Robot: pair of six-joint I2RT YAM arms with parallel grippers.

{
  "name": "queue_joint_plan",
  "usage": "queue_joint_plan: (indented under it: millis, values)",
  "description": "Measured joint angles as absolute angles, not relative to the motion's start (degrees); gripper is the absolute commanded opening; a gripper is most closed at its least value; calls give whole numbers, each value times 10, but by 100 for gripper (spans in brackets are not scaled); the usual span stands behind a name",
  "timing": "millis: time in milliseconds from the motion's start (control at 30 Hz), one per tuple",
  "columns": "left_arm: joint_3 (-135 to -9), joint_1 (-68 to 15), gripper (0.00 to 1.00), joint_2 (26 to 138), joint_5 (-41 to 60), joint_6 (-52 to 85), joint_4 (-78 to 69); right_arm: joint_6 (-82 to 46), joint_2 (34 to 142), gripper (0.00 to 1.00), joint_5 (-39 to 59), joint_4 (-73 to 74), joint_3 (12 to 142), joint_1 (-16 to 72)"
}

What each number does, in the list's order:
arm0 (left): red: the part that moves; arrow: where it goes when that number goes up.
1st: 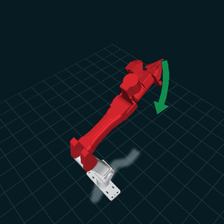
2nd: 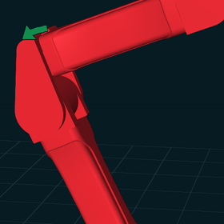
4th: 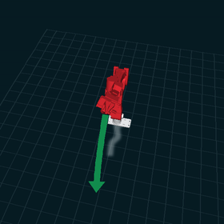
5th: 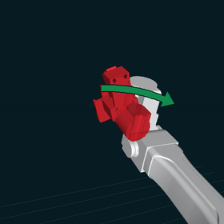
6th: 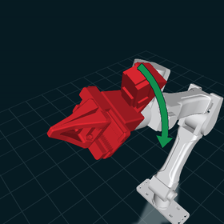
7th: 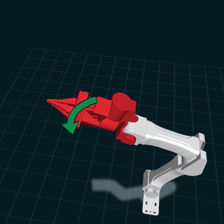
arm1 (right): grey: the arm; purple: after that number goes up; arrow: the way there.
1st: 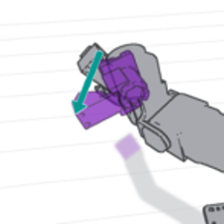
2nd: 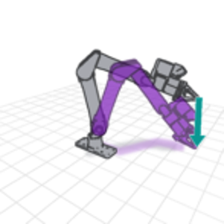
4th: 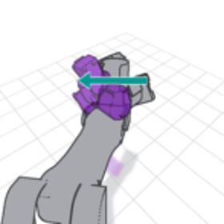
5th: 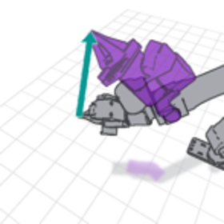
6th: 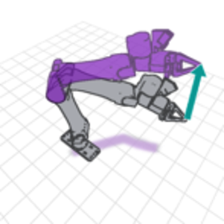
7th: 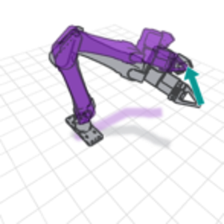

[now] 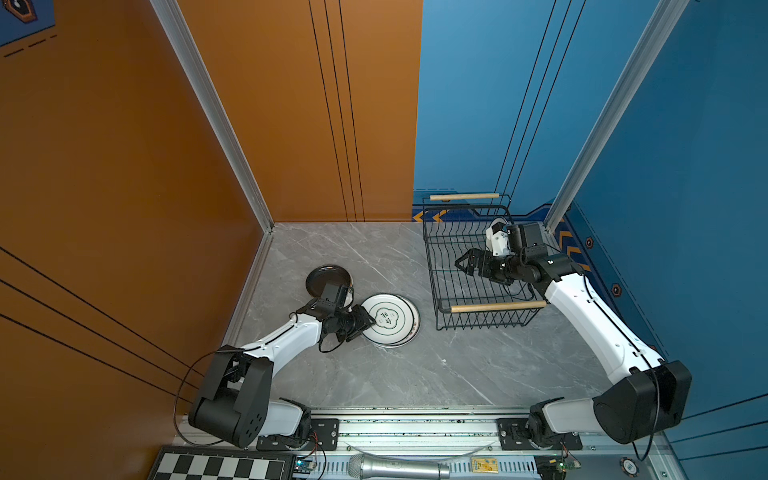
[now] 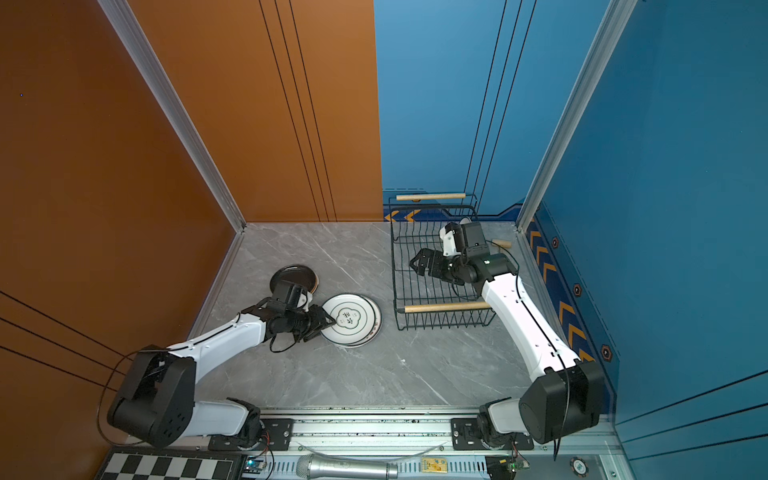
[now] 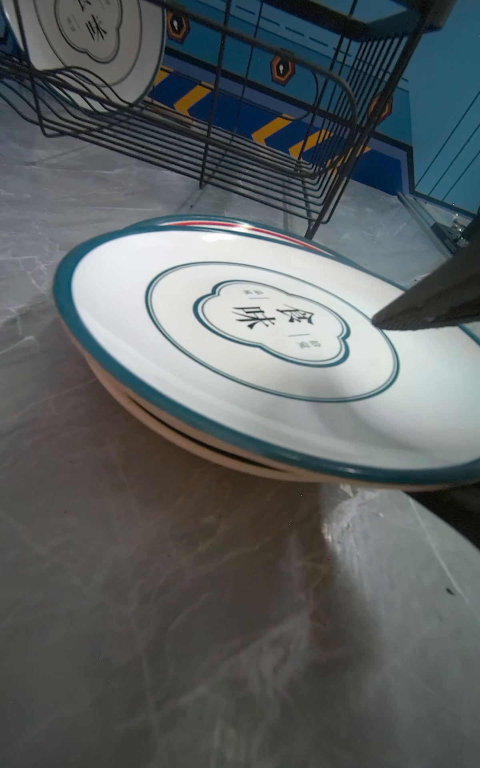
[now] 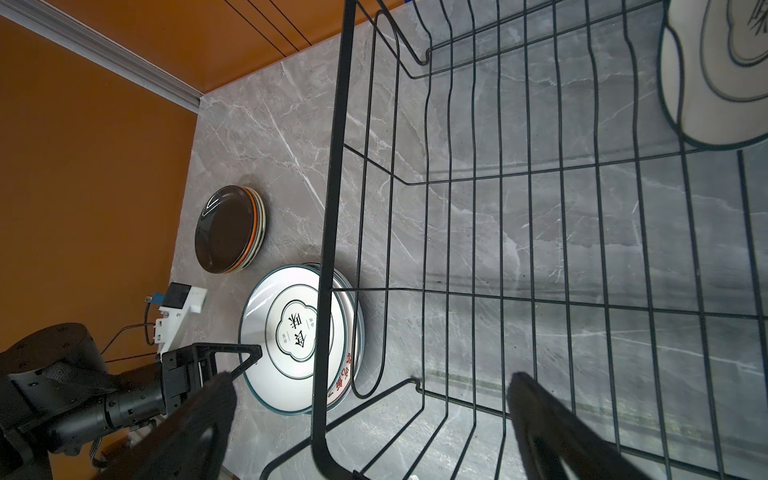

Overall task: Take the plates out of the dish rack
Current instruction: 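Release the plate with the left gripper while the right gripper moves into the rack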

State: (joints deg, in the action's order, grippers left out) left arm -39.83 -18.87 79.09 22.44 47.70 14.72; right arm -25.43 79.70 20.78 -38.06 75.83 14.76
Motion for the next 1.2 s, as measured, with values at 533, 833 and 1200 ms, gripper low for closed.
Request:
queue_joint_plan:
  millis: [533,833,1200]
  values:
    - [-479,-237,98,838,159,443,240,-253,797,100,209,-381,750,144]
    - [-499,-240,98,822,108,427,308,-247,787,100,212,-382,749,116]
    - [-511,-218,98,745,59,404,369,-211,871,100,142,-390,816,33]
